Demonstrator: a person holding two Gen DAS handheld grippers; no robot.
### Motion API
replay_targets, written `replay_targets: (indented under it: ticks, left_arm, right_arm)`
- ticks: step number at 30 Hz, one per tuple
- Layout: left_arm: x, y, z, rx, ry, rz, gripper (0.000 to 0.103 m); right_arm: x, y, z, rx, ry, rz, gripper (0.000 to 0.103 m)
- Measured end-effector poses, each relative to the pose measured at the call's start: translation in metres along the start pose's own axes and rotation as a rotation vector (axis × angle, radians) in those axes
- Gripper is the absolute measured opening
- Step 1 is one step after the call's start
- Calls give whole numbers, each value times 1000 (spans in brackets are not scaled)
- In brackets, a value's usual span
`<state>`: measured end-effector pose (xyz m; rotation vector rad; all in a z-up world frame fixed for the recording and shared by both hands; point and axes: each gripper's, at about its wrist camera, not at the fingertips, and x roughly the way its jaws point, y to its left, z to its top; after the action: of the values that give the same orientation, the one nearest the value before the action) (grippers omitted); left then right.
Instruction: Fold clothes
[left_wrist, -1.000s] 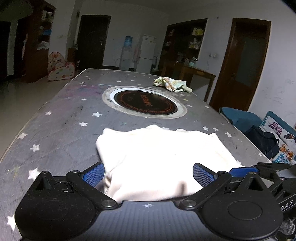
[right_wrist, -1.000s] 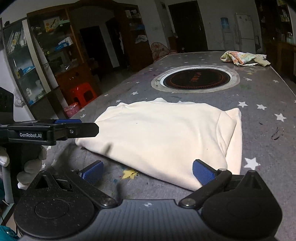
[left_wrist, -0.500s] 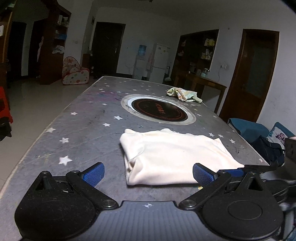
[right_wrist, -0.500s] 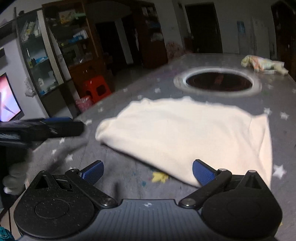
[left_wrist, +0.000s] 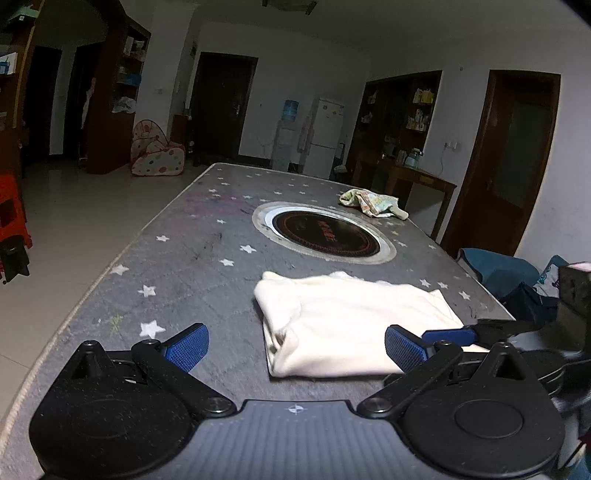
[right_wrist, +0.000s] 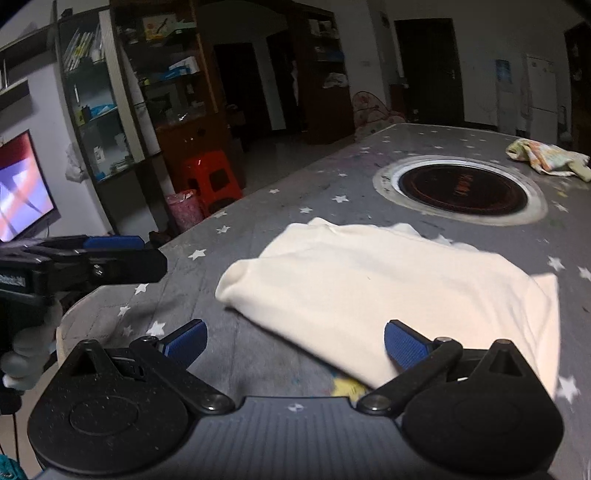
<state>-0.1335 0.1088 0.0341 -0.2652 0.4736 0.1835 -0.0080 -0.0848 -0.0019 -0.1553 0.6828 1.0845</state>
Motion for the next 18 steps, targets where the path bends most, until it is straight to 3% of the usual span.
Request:
replay_targets:
  ticks: [4,9,14,18]
  left_arm:
    - [8,6,9,-15,10,0,103]
    - [25,6,17,-12,28,-39,103]
    - [43,2,27,-43,56,-127,103]
    - [55,-5,35,-42,47,-178,103]
  right_arm:
    - [20,-2,-4,10,52,19,103]
    - [17,10,-10,-73,62,-12,103]
    - [3,1,-1,-7,19,2,103]
    - [-12,-12,9,14,-44,-43,103]
